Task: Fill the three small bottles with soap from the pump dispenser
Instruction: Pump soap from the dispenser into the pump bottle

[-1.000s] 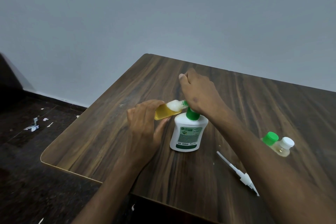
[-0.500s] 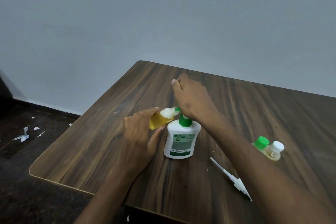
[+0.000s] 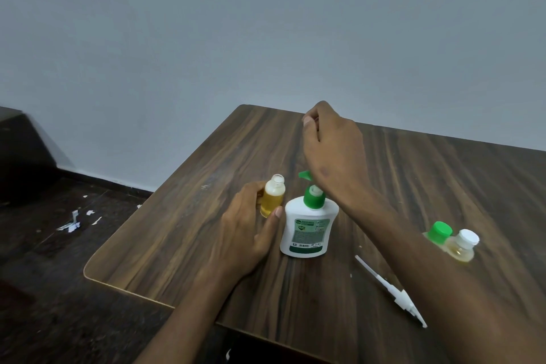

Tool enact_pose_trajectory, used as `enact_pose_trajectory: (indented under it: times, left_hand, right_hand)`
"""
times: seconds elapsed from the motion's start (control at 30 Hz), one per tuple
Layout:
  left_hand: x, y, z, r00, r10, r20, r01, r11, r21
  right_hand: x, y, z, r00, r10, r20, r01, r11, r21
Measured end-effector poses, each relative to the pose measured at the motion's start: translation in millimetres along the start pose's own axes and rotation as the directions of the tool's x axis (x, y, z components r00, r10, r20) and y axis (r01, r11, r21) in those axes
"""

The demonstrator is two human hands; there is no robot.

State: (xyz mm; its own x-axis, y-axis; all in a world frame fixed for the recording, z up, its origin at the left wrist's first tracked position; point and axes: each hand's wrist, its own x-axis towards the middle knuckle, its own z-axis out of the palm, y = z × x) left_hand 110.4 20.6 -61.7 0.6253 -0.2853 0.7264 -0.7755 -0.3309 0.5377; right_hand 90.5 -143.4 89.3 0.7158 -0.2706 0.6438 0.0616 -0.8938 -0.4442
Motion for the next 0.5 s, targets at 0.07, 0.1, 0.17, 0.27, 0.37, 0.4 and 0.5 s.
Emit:
enact_pose_trajectory:
  times: [0.07, 0.1, 0.17, 0.27, 0.37, 0.4, 0.5]
  left_hand:
    - [1, 1, -1, 1.000, -0.018, -0.002, 0.018, 1.000, -0.009]
    - [1, 2, -1, 1.000, -0.027, -0.003, 0.027, 1.000, -0.008]
    - [2, 4, -1, 0.999, -0.047, -0.007, 0.047, 0.999, -0.001]
    - [3, 5, -1, 0.997, -0.071, -0.009, 0.071, 0.997, 0.011]
    - [4, 6, -1, 0.996, -0.086, -0.015, 0.086, 0.996, 0.026]
    - [3, 6, -2, 0.996, -0.086, -0.014, 0.087, 0.996, 0.030]
    - [2, 6, -2, 0.996, -0.090, -0.013, 0.091, 0.995, 0.046]
  right_hand:
    - [-1, 0, 0, 1.000, 0.005, -0.022, -0.005, 1.000, 0.016]
    - [-1, -1, -1, 0.999, 0.009, -0.033, -0.008, 1.000, 0.018]
    - [-1, -1, -1, 0.998, 0.017, -0.056, -0.016, 1.000, 0.025]
    - [-1, -1, -3, 0.995, 0.041, -0.087, -0.037, 0.998, 0.045]
    - [-1, 1, -7, 0.991, 0.065, -0.120, -0.056, 0.995, 0.078]
    - [-2, 1, -9, 0.989, 0.065, -0.131, -0.054, 0.995, 0.087]
    - [-5, 1, -18, 0.985, 0.049, -0.163, -0.028, 0.992, 0.127]
